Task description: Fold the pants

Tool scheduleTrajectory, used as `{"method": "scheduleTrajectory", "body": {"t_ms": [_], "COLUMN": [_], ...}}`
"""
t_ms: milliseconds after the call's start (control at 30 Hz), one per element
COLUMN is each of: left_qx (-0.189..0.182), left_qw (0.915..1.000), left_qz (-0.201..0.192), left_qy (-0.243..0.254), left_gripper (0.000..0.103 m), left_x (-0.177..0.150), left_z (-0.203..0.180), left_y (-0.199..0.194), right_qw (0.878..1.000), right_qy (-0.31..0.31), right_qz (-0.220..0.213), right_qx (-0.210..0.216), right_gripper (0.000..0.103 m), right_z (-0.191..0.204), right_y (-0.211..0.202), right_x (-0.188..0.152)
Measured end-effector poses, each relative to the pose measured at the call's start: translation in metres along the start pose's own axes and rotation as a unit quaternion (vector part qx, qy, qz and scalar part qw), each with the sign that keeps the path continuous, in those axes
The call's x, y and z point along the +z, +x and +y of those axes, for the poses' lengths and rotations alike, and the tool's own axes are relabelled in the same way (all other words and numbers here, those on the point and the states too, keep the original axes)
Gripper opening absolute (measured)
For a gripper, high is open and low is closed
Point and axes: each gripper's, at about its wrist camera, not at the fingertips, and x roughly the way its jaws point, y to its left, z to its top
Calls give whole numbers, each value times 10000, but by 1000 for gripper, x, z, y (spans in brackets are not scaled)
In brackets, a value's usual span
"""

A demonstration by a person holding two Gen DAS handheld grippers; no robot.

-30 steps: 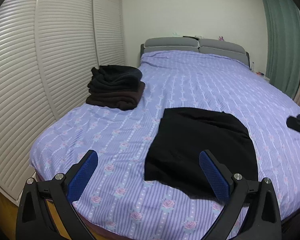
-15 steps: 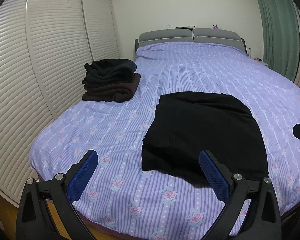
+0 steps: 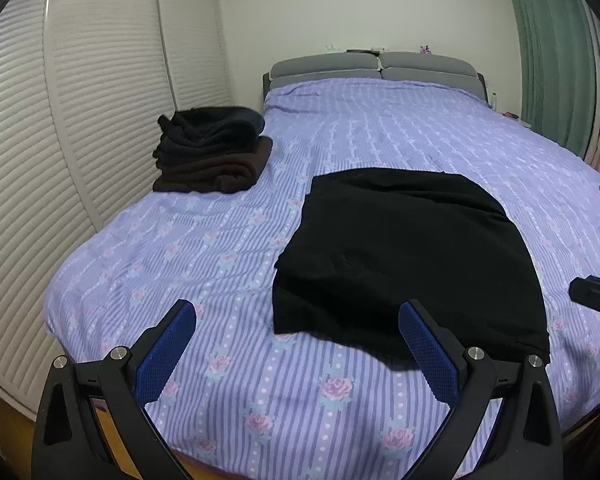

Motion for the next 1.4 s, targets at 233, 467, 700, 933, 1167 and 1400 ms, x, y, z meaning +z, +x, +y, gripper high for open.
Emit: {"method": "scheduleTrajectory", "body": {"t_ms": [233, 467, 700, 933, 1167, 1400], "left_qx": [-182, -351, -1222, -1894, -2238, -2015], "left_qw": [9996, 9969, 9728, 9537, 9283, 9418], "left_qz": [164, 497, 1281, 1713, 2027, 2009], "left_qy": [-113, -503, -1493, -1592, -2171, -1788], "left_gripper": [103, 103, 103, 103, 102, 57], "left_x": [2, -2, 6, 17, 17, 30], "left_z": [0, 18, 50, 38, 37, 18], "left_y": [27, 54, 96, 127, 154, 164], "right_qw": [9981, 9968, 9948, 9918, 9835, 9790], "right_qy": [360, 523, 722, 850, 1220, 1178], "right_qz": [315, 459, 556, 693, 874, 922], "right_qx": [391, 394, 458, 658, 1011, 1386], "right_gripper": [71, 71, 71, 71, 71, 69], "right_z": [-7, -15, -22, -17, -21, -7], "right_y": [33, 55, 72, 85, 102, 117], "right_x": [4, 2, 4, 5, 5, 12]}}
